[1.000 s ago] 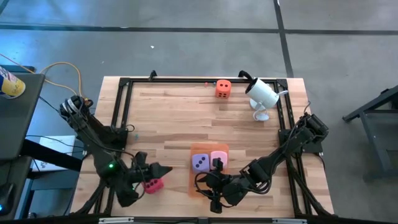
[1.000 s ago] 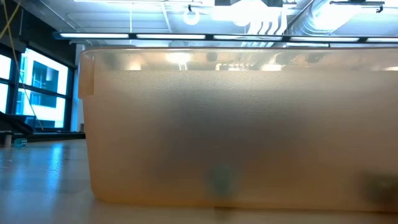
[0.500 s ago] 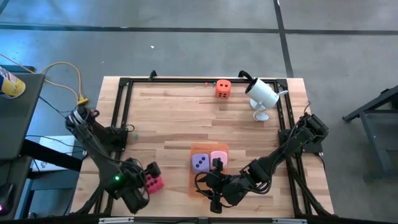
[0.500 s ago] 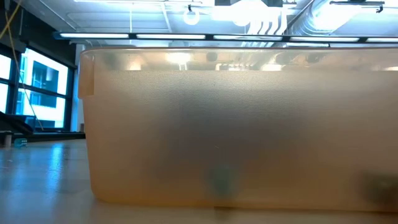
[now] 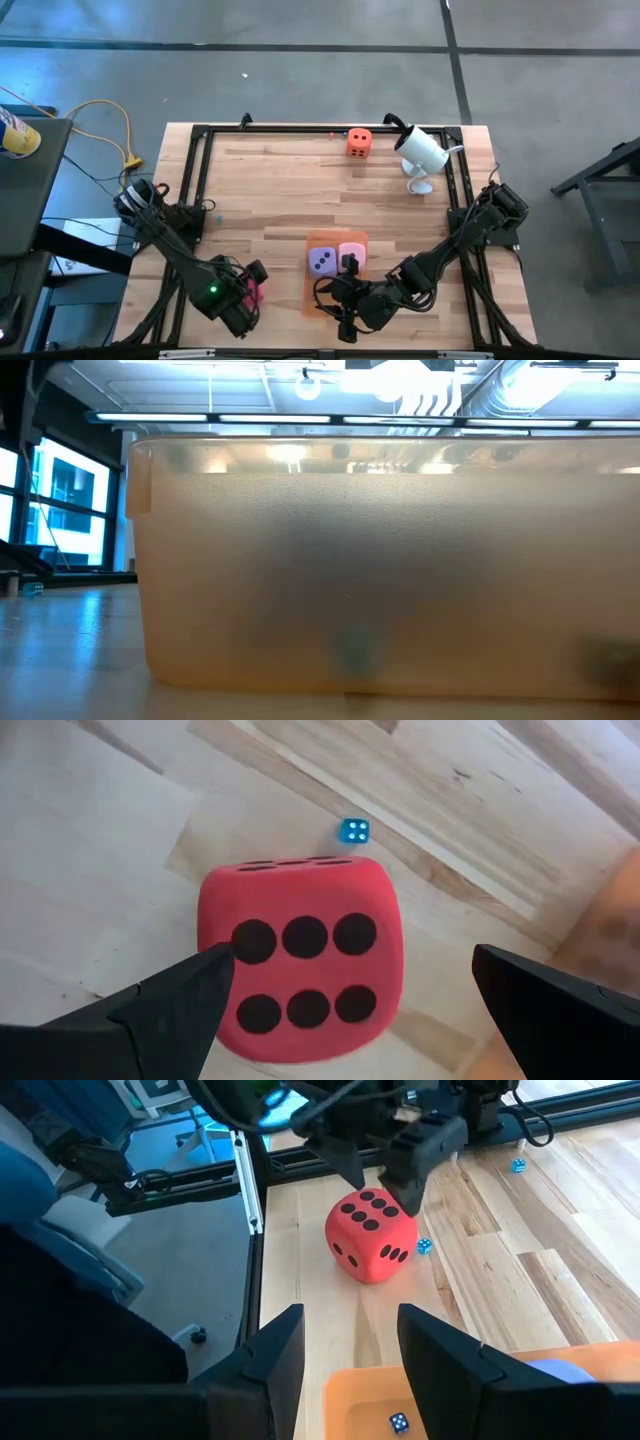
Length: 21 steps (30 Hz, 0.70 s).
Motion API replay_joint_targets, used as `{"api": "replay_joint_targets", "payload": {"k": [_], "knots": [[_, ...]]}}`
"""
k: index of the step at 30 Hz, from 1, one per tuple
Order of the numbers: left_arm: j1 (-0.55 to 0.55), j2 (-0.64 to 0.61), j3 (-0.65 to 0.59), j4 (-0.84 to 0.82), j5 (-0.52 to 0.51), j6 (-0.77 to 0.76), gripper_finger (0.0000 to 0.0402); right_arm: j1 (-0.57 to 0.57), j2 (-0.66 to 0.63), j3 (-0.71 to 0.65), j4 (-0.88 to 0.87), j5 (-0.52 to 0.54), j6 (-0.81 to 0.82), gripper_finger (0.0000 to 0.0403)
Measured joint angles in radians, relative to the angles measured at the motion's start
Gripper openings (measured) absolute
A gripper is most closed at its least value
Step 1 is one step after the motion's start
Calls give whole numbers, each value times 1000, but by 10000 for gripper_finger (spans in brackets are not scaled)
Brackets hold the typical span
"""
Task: Pick & Place Dice
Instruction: Put the large red dice into the orange bin
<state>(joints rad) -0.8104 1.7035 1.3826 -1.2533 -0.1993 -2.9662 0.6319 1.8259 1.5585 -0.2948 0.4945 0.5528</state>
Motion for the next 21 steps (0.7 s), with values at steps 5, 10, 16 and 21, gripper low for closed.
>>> {"api": "replay_joint_targets", "payload": {"k": [5,10,16,21], "knots": [[12,-5,-59,76,11,5,400,0,0,0,0,0,0,151],[31,-5,-66,83,45,12,400,0,0,0,0,0,0,151],[53,-2,-58,75,77,33,400,0,0,0,0,0,0,151],[63,3,-27,22,59,57,400,0,0,0,0,0,0,151]]}}
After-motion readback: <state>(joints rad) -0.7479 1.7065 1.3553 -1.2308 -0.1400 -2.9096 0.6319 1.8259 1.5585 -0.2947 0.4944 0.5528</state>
